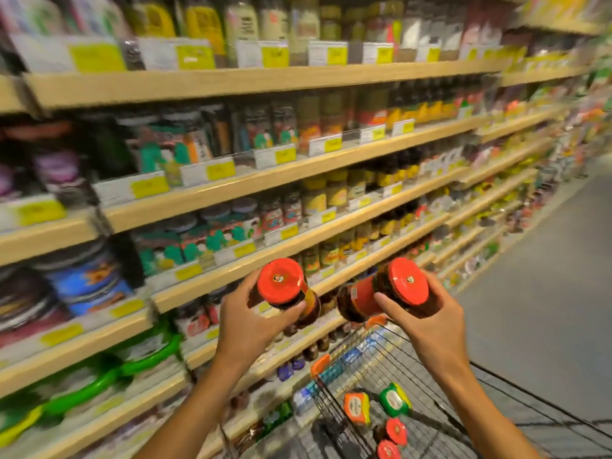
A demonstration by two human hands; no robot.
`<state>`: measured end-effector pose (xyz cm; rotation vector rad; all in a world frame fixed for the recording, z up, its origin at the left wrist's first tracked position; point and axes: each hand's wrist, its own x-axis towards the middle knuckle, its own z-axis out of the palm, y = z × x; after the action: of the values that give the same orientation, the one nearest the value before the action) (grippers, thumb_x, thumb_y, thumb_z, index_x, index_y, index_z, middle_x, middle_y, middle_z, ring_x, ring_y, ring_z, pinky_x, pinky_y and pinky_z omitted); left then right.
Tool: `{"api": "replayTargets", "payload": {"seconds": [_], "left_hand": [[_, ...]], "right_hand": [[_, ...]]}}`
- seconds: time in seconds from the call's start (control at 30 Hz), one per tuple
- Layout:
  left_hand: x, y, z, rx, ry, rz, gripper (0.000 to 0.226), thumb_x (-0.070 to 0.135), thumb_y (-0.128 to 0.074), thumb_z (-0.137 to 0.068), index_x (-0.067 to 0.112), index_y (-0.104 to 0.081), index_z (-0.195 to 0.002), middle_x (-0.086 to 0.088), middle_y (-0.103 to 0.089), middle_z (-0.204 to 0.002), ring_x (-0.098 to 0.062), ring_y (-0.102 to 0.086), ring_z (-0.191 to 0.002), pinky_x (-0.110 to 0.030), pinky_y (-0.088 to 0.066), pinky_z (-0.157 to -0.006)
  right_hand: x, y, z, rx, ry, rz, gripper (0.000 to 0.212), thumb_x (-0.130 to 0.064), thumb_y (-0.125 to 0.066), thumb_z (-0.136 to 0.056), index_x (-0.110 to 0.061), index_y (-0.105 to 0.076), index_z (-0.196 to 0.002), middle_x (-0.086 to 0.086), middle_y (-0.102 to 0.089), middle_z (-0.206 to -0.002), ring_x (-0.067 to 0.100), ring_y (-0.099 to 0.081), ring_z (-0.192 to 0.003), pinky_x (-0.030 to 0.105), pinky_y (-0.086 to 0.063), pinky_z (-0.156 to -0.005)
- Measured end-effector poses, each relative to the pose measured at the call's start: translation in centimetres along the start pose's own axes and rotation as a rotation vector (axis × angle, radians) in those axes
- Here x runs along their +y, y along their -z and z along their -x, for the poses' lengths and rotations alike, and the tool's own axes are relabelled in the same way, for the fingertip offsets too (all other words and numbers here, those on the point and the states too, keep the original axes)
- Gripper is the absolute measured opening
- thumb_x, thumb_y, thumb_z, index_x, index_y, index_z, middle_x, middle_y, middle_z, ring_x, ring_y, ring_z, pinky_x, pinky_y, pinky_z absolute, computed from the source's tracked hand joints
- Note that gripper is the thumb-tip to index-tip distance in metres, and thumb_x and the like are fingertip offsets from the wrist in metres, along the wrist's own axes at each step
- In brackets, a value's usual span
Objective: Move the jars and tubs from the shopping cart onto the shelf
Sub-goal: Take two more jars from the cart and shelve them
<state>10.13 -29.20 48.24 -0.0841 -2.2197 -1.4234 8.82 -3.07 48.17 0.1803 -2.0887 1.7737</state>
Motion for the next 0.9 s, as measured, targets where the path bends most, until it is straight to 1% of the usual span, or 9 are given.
{"api": "replayTargets", "payload": {"seconds": [0.13, 0.23, 0.37, 0.47, 0.53, 0.6, 0.7, 0.77, 0.9], "left_hand": [[0.5, 4.7, 4.1, 0.156, 0.062, -0.096, 0.072, 0.050, -0.085, -0.056, 0.041, -0.054, -0.120, 0.034, -0.056, -0.111, 0.027, -0.051, -0.101, -0.002, -0.042, -0.088], [1.1, 8.6, 7.2, 0.284, 0.103, -0.176, 0.067, 0.040, -0.089, -0.058, 0.043, -0.053, -0.114, 0.032, -0.057, -0.107, 0.030, -0.050, -0.098, 0.005, -0.037, -0.083], [1.8, 14.3, 11.5, 0.434, 0.151, -0.248, 0.068, 0.043, -0.089, -0.058, 0.041, -0.057, -0.117, 0.028, -0.061, -0.110, 0.024, -0.054, -0.100, 0.003, -0.041, -0.082], [2.8, 19.0, 14.9, 0.542, 0.152, -0.282, 0.065, 0.031, -0.093, -0.060, 0.047, -0.055, -0.110, 0.025, -0.063, -0.107, 0.019, -0.058, -0.098, 0.000, -0.043, -0.081], [3.7, 22.1, 16.9, 0.599, 0.144, -0.310, 0.064, 0.033, -0.093, -0.059, 0.047, -0.057, -0.109, 0.026, -0.067, -0.103, 0.014, -0.061, -0.098, -0.002, -0.045, -0.081], [4.5, 25.2, 19.0, 0.650, 0.138, -0.299, 0.063, 0.041, -0.092, -0.057, 0.043, -0.060, -0.111, 0.027, -0.070, -0.100, 0.009, -0.064, -0.099, -0.004, -0.046, -0.081], [5.5, 30.0, 22.0, 0.709, 0.109, -0.302, 0.067, 0.046, -0.093, -0.058, 0.030, -0.066, -0.116, 0.026, -0.070, -0.104, 0.003, -0.067, -0.098, -0.011, -0.051, -0.083], [6.1, 33.2, 24.1, 0.746, 0.108, -0.301, 0.064, 0.038, -0.092, -0.058, 0.024, -0.068, -0.116, 0.021, -0.072, -0.102, 0.001, -0.068, -0.097, -0.015, -0.053, -0.084], [6.8, 39.5, 27.8, 0.798, 0.092, -0.352, 0.062, 0.032, -0.092, -0.059, 0.029, -0.067, -0.116, 0.021, -0.072, -0.103, 0.000, -0.068, -0.099, -0.014, -0.051, -0.084]], "right_hand": [[-1.4, -3.5, 0.6, -0.162, 0.016, -0.094, 0.058, -0.031, -0.088, -0.061, -0.025, -0.068, -0.115, -0.020, -0.074, -0.099, 0.000, -0.070, -0.091, 0.010, -0.051, -0.077], [-2.4, -6.8, 1.8, -0.299, 0.019, -0.148, 0.059, -0.033, -0.088, -0.060, -0.026, -0.067, -0.115, -0.016, -0.075, -0.100, 0.002, -0.070, -0.093, 0.011, -0.051, -0.078], [-4.9, -11.4, 4.3, -0.482, 0.035, -0.210, 0.064, -0.031, -0.088, -0.060, -0.024, -0.064, -0.120, -0.011, -0.072, -0.108, -0.002, -0.069, -0.096, 0.009, -0.051, -0.078], [-7.5, -15.1, 6.8, -0.589, 0.064, -0.245, 0.063, -0.034, -0.087, -0.058, -0.037, -0.061, -0.116, -0.020, -0.070, -0.107, -0.009, -0.066, -0.096, 0.006, -0.051, -0.078], [-9.1, -17.5, 8.7, -0.665, 0.100, -0.265, 0.061, -0.035, -0.086, -0.060, -0.044, -0.059, -0.114, -0.031, -0.069, -0.103, -0.011, -0.064, -0.099, 0.005, -0.050, -0.080], [-10.7, -19.9, 10.9, -0.715, 0.129, -0.282, 0.063, -0.037, -0.086, -0.062, -0.045, -0.058, -0.118, -0.034, -0.066, -0.108, -0.007, -0.064, -0.103, 0.013, -0.051, -0.088], [-13.4, -23.5, 14.5, -0.759, 0.170, -0.321, 0.069, -0.041, -0.086, -0.062, -0.037, -0.060, -0.126, -0.023, -0.067, -0.115, 0.001, -0.065, -0.108, 0.026, -0.052, -0.095], [-15.6, -26.0, 16.9, -0.785, 0.184, -0.340, 0.063, -0.042, -0.086, -0.061, -0.042, -0.061, -0.119, -0.028, -0.068, -0.110, -0.002, -0.066, -0.104, 0.027, -0.053, -0.092], [-19.4, -30.3, 21.7, -0.822, 0.217, -0.393, 0.059, -0.040, -0.085, -0.059, -0.050, -0.057, -0.110, -0.041, -0.065, -0.103, -0.010, -0.065, -0.099, 0.018, -0.054, -0.087]]}}
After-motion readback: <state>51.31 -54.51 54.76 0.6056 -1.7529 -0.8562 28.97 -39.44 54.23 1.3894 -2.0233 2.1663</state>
